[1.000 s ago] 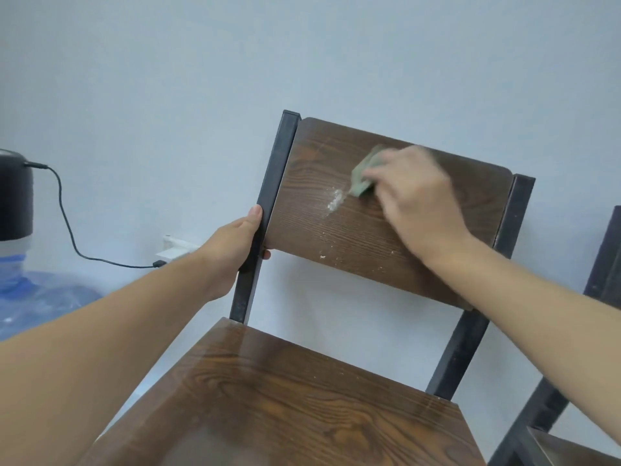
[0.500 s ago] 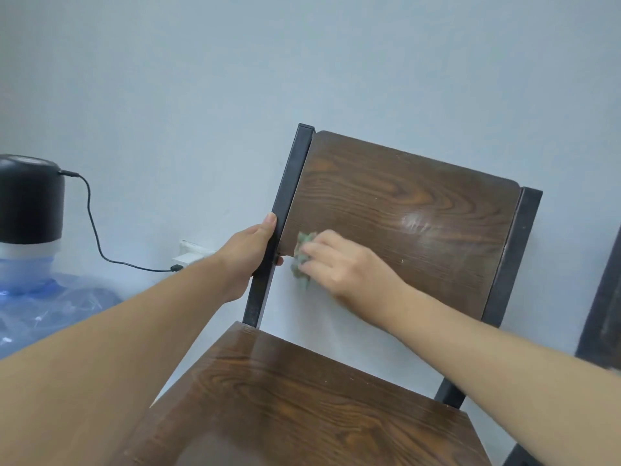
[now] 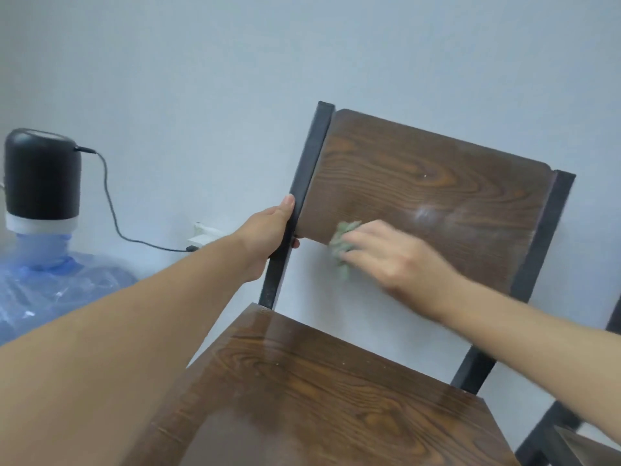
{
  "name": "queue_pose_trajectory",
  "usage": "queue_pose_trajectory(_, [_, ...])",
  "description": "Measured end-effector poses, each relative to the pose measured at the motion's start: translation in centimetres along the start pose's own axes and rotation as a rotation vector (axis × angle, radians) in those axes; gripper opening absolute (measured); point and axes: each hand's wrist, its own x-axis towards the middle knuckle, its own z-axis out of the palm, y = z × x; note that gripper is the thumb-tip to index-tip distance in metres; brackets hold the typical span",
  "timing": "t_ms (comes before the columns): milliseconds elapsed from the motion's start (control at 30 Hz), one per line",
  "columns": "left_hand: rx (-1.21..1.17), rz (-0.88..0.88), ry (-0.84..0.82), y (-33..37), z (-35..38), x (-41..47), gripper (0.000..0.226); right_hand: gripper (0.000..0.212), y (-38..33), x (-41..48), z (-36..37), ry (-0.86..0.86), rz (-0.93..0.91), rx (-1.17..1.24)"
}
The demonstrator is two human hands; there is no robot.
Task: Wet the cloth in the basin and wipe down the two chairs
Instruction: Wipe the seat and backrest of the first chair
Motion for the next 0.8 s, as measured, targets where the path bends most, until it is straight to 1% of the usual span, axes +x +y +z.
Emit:
queue_pose_trajectory(33, [0.004,0.003,0.009,0.0,0.0,0.1,0.056,0.022,1.7,-0.6,-0.8,0.045,0.058,-0.029])
queue_pose_trajectory(100, [-0.003,0.010,0.030,-0.2,-0.3,0.2,0.058,0.017,5.6,0.1,-2.2,0.180,0.296,-0.126])
queue_pose_trajectory(133, [-0.006,0.013,0.038,-0.3,-0.5,0.2,0.058,0.017,7.3,1.6,-2.2,0.243,0.443,-0.150])
queue_pose_trajectory(167, [-0.002,0.014,0.041,-0.3,-0.6,0.3,0.058,0.018,8.2,3.6,-1.8,0.290,0.552,-0.143])
queue_pose_trajectory(200, [0.003,0.011,0.039,-0.4,-0.7,0.4,0.058,0.019,7.9,5.8,-1.1,0.320,0.610,-0.117])
queue_pose_trajectory(233, [0.005,0.012,0.035,-0.6,-0.8,0.4,0.058,0.018,6.7,7.7,-0.1,0.339,0.607,-0.084])
queue_pose_trajectory(267, [0.002,0.016,0.029,-0.7,-0.7,0.5,0.058,0.018,4.9,8.9,0.9,0.341,0.532,-0.052])
queue_pose_trajectory(300, [-0.001,0.018,0.021,-0.8,-0.7,0.5,0.058,0.018,2.9,9.3,2.0,0.308,0.404,-0.037])
queue_pose_trajectory(367, [-0.018,0.002,-0.011,-0.8,-0.6,0.4,0.057,0.022,-1.5,7.3,3.8,0.134,0.157,-0.026])
queue_pose_trajectory(433, [-0.037,-0.015,-0.015,-1.0,-0.4,0.5,0.063,0.031,-3.1,3.7,3.1,-0.039,0.061,0.016])
queue_pose_trajectory(467, [-0.026,-0.010,-0.013,-1.0,-0.3,0.5,0.064,0.031,-2.2,2.6,2.2,-0.026,0.070,0.019])
queue_pose_trajectory(500, [-0.017,0.004,-0.011,-1.1,-0.3,0.5,0.063,0.027,-0.4,2.5,1.4,0.041,0.145,-0.005])
queue_pose_trajectory(533, [-0.023,0.019,0.001,-1.1,-0.4,0.5,0.062,0.020,1.7,3.4,0.6,0.128,0.271,-0.018])
queue_pose_trajectory(567, [-0.039,0.028,0.021,-1.1,-0.5,0.5,0.061,0.016,3.9,5.4,0.1,0.231,0.435,-0.027])
queue_pose_trajectory(600, [-0.045,0.027,0.036,-1.1,-0.6,0.6,0.061,0.016,5.7,7.8,0.3,0.289,0.577,-0.028])
queue_pose_trajectory(633, [-0.044,0.025,0.043,-1.1,-0.7,0.6,0.059,0.016,5.9,10.4,0.5,0.304,0.657,-0.008])
queue_pose_trajectory(667, [-0.039,0.025,0.048,-1.2,-0.7,0.5,0.057,0.016,5.1,12.1,1.1,0.287,0.655,-0.001])
queue_pose_trajectory(700, [-0.034,0.022,0.049,-1.2,-0.7,0.4,0.054,0.016,3.9,12.7,2.0,0.257,0.593,-0.005])
queue_pose_trajectory(733, [-0.022,0.022,0.044,-1.2,-0.7,0.3,0.052,0.017,2.4,12.2,2.8,0.218,0.474,-0.024])
queue_pose_trajectory(767, [-0.008,0.024,0.034,-1.2,-0.7,0.3,0.051,0.016,0.8,10.3,3.4,0.142,0.339,-0.036])
queue_pose_trajectory(800, [-0.006,0.027,0.028,-1.0,-0.5,0.1,0.050,0.018,-0.4,7.2,3.3,0.049,0.242,-0.022])
